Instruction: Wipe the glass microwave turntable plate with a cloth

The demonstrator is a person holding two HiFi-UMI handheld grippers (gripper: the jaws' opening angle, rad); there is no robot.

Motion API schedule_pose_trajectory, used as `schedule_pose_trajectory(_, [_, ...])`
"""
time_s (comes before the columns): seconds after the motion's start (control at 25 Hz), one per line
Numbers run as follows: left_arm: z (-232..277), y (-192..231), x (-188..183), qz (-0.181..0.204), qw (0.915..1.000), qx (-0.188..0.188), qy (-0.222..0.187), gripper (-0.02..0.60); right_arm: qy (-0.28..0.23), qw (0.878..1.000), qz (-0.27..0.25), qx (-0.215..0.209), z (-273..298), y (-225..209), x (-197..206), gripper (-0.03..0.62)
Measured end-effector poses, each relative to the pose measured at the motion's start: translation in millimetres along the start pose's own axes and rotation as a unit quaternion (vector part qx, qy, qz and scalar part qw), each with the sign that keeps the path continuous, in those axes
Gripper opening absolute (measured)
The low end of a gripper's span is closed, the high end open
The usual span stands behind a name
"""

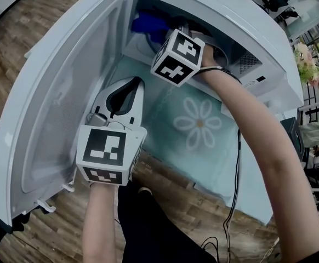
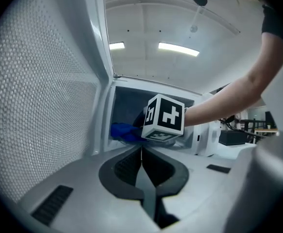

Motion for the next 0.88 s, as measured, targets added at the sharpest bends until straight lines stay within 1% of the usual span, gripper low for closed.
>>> schedule_pose_trajectory(0.2, [1,1,1,0.004,1.0000,-0.001,0.003,0.008,0.029,0.999,-0.030,0.001,3,0,22,0.046])
schedule_pose_trajectory(0.4, [3,-1,1,0.000,1.0000,0.005,0.003,0.008,0.057,0.997,-0.042,0.003,0,-7,43,0.046])
schedule_pose_trajectory(0.48, [4,-2,2,0.004,1.0000,0.007,0.004,0.008,0.074,0.995,-0.062,0.000,-1,-6,51,0.046])
schedule_pose_trajectory(0.56, [4,-2,2,0.006,0.9999,0.007,0.006,0.008,0.090,0.992,-0.093,-0.005,-3,-5,56,0.046])
schedule_pose_trajectory(0.64, [5,-1,2,0.006,0.9999,0.007,0.007,0.008,0.113,0.985,-0.131,-0.013,-4,-2,59,0.046])
schedule_pose_trajectory(0.68, [5,-1,2,0.006,0.9999,0.007,0.007,0.008,0.127,0.979,-0.155,-0.018,-4,-1,60,0.046])
schedule_pose_trajectory(0.8, [5,-1,0,0.007,0.9999,0.008,0.005,0.008,0.174,0.958,-0.225,-0.036,-4,2,66,0.046])
schedule_pose_trajectory(0.88, [5,-2,-1,0.009,0.9999,0.009,0.004,0.008,0.204,0.944,-0.253,-0.053,-5,4,71,0.046])
Point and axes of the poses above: the fingertips, and each gripper's own axes: z forward along the fingers, y to its left, x out of its underside, the point moved 4 cm from there along -z, backward along the fingers, and after that the axes turned 5 degrees about -y, right-handed, at the moved point
